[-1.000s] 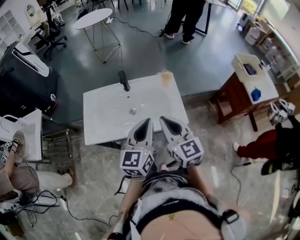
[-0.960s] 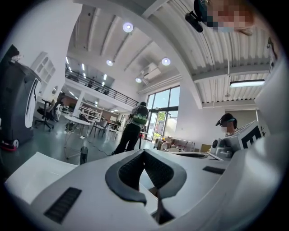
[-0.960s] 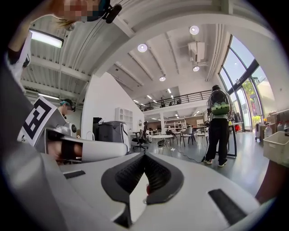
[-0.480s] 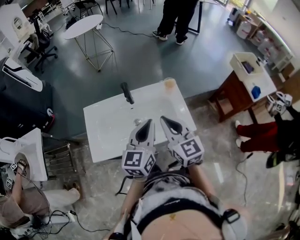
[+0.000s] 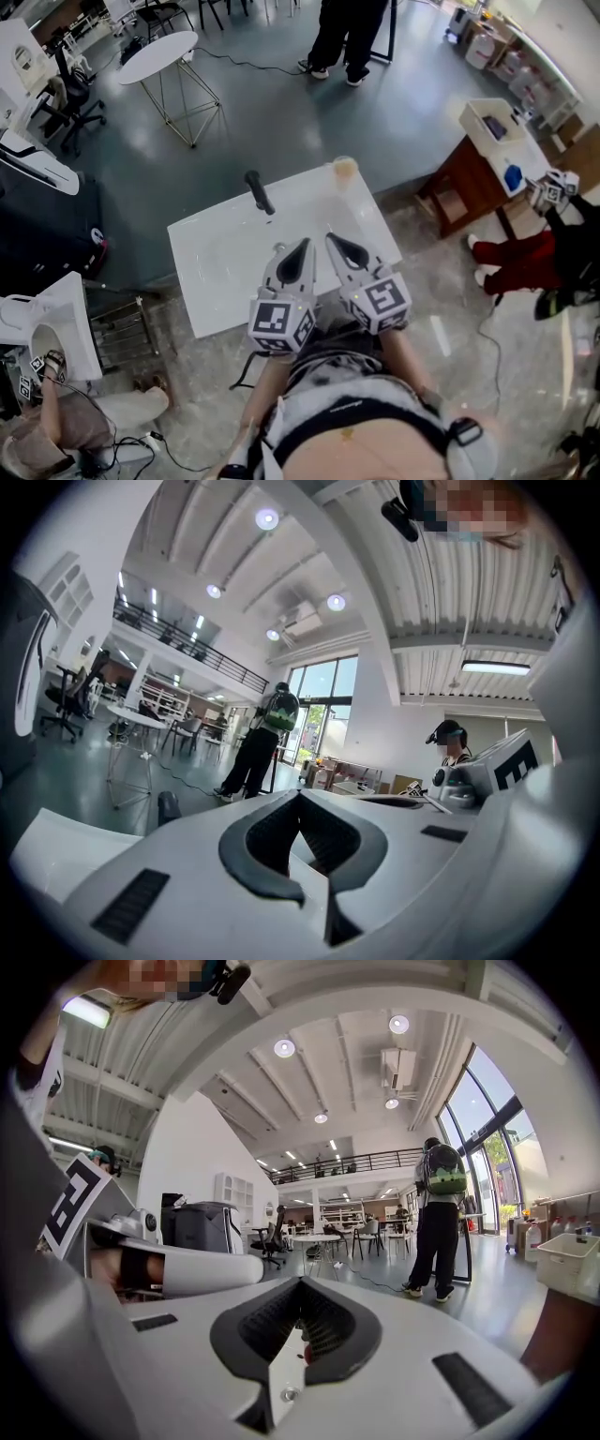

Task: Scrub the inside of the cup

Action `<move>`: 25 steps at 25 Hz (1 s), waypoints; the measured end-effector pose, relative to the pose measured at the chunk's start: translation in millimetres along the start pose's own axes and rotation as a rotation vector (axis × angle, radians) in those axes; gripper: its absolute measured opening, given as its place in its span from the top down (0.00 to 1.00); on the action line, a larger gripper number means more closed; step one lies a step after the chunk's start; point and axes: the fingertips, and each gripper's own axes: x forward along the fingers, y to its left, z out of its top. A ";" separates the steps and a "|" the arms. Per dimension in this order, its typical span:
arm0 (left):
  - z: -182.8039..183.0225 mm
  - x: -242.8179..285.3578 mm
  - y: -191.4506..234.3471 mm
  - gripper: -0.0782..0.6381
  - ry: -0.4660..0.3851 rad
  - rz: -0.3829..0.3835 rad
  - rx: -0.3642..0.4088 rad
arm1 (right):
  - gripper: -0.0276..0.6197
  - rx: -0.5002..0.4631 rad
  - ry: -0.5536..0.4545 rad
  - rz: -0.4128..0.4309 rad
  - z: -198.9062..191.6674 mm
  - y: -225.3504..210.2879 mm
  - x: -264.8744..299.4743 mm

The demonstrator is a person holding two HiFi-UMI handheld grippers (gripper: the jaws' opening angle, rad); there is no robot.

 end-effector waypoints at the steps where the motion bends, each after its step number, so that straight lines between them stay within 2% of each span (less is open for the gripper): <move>1: -1.2 0.6 0.1 0.87 0.001 -0.002 -0.004 | 0.95 -0.006 0.001 -0.003 -2.8 -2.1 0.4; 6: -8.7 8.3 -2.7 0.87 0.022 -0.007 -0.007 | 0.95 -0.001 0.012 -0.010 -4.2 -10.6 -0.5; 11: -8.1 25.1 0.4 0.87 0.035 0.037 -0.008 | 0.95 0.026 0.047 0.021 -3.0 -26.0 8.3; 15: -6.1 50.1 2.4 0.87 0.047 0.068 -0.005 | 0.95 0.036 0.044 0.050 1.6 -49.5 20.4; 20: 0.9 92.9 -3.6 0.87 0.047 0.071 -0.005 | 0.95 0.043 0.044 0.070 7.1 -87.6 34.1; 25: 0.8 125.1 -4.7 0.87 0.066 0.080 0.004 | 0.95 0.007 0.055 0.084 7.2 -119.1 48.7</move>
